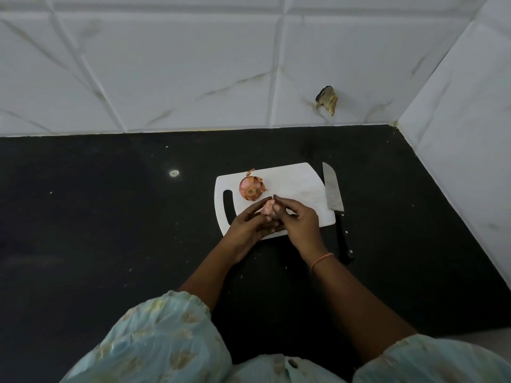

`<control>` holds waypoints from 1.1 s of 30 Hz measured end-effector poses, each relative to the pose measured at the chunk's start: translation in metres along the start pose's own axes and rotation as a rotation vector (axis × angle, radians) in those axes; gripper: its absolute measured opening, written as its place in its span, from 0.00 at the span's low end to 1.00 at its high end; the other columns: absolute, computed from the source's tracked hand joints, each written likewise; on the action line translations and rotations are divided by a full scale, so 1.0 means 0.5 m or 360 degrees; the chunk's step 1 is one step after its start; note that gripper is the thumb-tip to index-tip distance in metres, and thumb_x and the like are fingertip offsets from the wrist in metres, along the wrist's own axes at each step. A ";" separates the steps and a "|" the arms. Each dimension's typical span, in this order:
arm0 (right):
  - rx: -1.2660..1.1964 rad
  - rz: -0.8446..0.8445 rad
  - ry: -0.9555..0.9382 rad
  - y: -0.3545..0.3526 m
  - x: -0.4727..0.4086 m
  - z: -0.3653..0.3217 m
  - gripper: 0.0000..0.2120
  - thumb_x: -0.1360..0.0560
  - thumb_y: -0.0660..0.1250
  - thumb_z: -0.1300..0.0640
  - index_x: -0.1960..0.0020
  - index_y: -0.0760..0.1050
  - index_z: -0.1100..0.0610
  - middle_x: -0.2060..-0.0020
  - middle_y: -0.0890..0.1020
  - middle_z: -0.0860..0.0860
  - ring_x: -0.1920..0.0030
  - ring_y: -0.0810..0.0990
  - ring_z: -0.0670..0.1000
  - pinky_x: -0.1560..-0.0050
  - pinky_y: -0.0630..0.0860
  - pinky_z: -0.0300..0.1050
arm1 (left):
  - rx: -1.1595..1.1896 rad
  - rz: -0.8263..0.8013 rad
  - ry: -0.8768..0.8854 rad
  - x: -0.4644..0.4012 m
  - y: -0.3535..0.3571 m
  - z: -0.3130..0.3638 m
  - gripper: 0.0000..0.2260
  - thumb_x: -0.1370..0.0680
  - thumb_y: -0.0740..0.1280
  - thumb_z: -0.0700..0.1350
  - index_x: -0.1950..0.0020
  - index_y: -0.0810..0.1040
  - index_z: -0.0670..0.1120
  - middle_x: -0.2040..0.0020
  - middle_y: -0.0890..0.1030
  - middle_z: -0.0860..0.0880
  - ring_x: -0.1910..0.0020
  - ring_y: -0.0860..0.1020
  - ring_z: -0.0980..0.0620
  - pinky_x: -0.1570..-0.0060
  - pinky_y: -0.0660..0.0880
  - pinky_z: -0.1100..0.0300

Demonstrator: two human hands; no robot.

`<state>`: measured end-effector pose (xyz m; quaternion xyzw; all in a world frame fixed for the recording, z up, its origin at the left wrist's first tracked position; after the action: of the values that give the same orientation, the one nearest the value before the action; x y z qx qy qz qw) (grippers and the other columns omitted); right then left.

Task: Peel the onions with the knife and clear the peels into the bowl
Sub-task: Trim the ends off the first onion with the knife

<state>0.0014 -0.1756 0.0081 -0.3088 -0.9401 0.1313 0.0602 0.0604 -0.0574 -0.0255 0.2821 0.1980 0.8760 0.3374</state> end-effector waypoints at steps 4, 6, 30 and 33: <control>0.0106 0.0088 -0.0014 -0.009 -0.009 -0.009 0.10 0.25 0.72 0.60 0.44 0.83 0.56 0.51 0.86 0.49 0.50 0.83 0.47 0.47 0.81 0.46 | 0.0001 -0.0044 0.0030 0.001 -0.001 0.002 0.22 0.23 0.69 0.32 0.31 0.76 0.44 0.41 0.82 0.39 0.43 0.82 0.40 0.44 0.80 0.54; 0.0168 0.0156 -0.0016 -0.020 -0.020 -0.012 0.06 0.25 0.72 0.61 0.50 0.84 0.57 0.57 0.86 0.51 0.57 0.84 0.50 0.53 0.83 0.53 | -0.0030 -0.0046 0.0036 0.001 0.000 0.002 0.21 0.24 0.70 0.33 0.32 0.77 0.45 0.42 0.82 0.40 0.43 0.82 0.42 0.43 0.80 0.53; 0.0163 -0.0114 0.0148 0.003 -0.045 -0.031 0.06 0.21 0.67 0.58 0.48 0.81 0.57 0.55 0.83 0.49 0.52 0.81 0.46 0.54 0.76 0.34 | -0.0096 -0.0001 0.0030 0.001 -0.002 0.001 0.19 0.24 0.72 0.35 0.34 0.78 0.47 0.38 0.80 0.40 0.42 0.82 0.43 0.40 0.79 0.49; 0.0168 -0.0120 0.0265 0.003 -0.042 -0.022 0.08 0.19 0.64 0.56 0.48 0.81 0.57 0.57 0.82 0.49 0.55 0.80 0.45 0.56 0.77 0.37 | -0.0094 -0.0030 0.0025 -0.003 -0.002 0.000 0.21 0.26 0.73 0.35 0.34 0.78 0.46 0.37 0.79 0.40 0.40 0.82 0.43 0.37 0.77 0.46</control>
<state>0.0213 -0.1847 0.0177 -0.2793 -0.9346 0.1522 0.1593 0.0619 -0.0579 -0.0266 0.2632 0.1774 0.8805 0.3522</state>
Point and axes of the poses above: each hand's wrist, its own x-axis away from the middle knuckle, its own y-axis out of the palm, z = x × y, the point moved 7 cm from there along -x, towards the middle knuckle
